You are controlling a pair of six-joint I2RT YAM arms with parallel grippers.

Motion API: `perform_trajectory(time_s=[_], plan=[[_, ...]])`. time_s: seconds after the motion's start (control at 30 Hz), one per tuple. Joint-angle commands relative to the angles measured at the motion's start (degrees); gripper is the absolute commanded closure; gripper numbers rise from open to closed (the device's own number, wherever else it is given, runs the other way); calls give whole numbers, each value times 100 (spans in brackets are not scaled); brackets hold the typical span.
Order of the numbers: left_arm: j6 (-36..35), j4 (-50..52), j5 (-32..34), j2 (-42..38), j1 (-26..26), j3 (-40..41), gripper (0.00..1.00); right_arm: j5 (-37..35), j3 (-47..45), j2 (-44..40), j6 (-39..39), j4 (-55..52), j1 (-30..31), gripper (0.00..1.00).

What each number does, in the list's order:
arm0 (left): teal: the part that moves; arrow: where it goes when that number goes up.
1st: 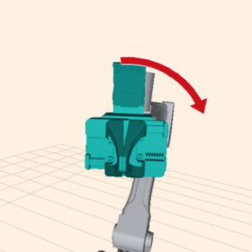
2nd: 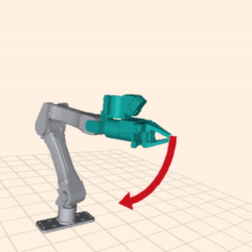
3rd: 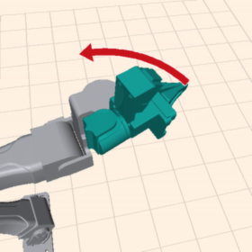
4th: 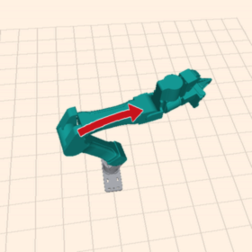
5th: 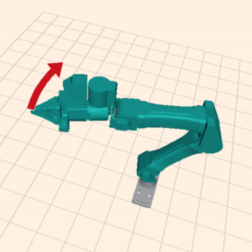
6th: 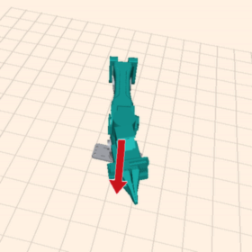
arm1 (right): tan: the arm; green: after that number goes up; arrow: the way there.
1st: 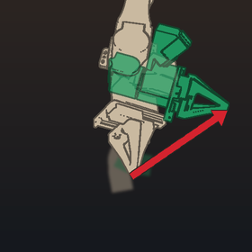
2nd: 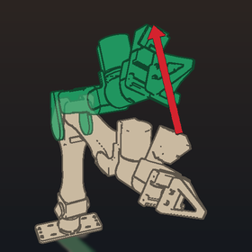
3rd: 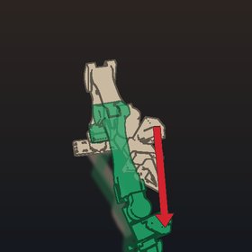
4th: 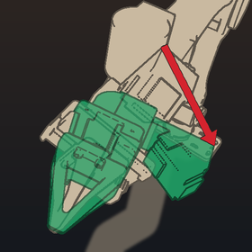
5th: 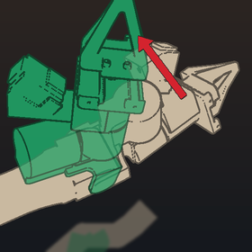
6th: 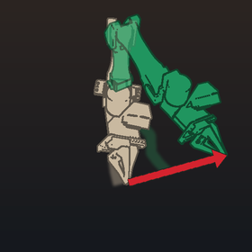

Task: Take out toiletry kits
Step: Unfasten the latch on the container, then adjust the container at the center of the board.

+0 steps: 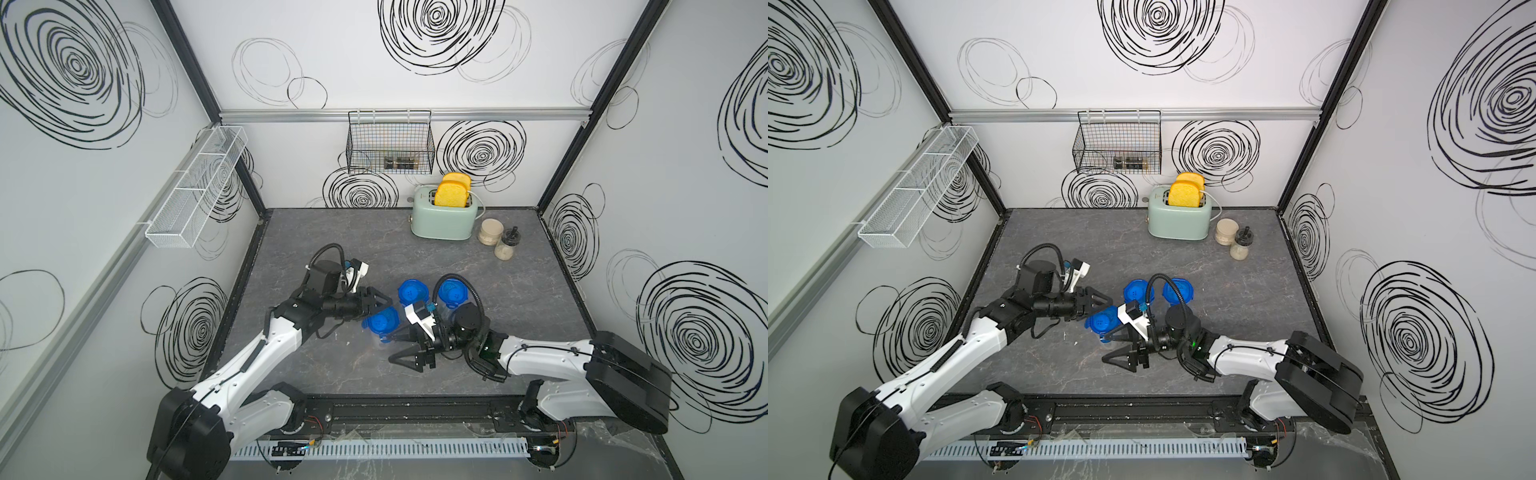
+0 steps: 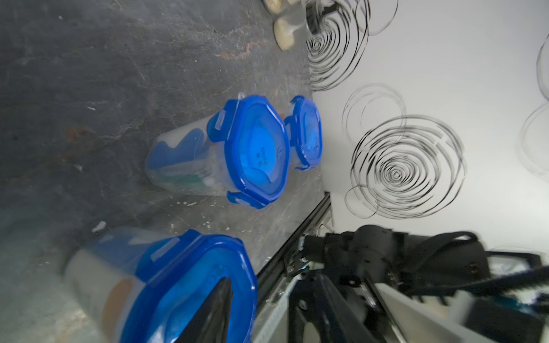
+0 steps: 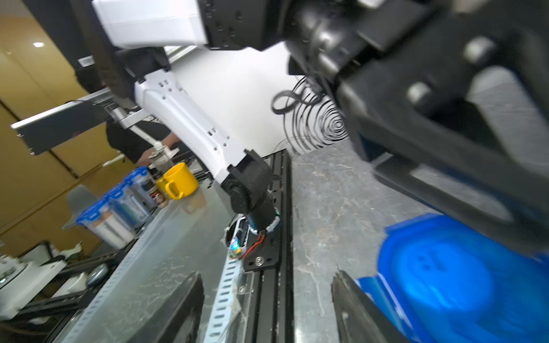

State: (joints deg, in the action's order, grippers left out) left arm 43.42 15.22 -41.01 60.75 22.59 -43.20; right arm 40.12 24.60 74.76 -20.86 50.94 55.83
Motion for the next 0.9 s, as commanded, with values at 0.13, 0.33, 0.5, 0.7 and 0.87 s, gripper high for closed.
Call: perform_trajectory(time_s=[0.13,0.33,0.5,0.7,0.87], plan=[[-741,1544,722,-706,-301,-267,37,-482,323,-576,218,-1769,-726,30],[-628,1693,453,-1110,-33,169,38,-779,626,-462,77,-2427,-943,29],[-658,1719,609,-1002,279,170,39,-757,844,-198,-118,-2563,-900,29],[-720,1754,899,-861,457,224,42,-990,958,-2,-259,-2571,-652,29],[-743,1669,969,-717,469,246,42,-1116,976,208,-330,-2507,-406,29]])
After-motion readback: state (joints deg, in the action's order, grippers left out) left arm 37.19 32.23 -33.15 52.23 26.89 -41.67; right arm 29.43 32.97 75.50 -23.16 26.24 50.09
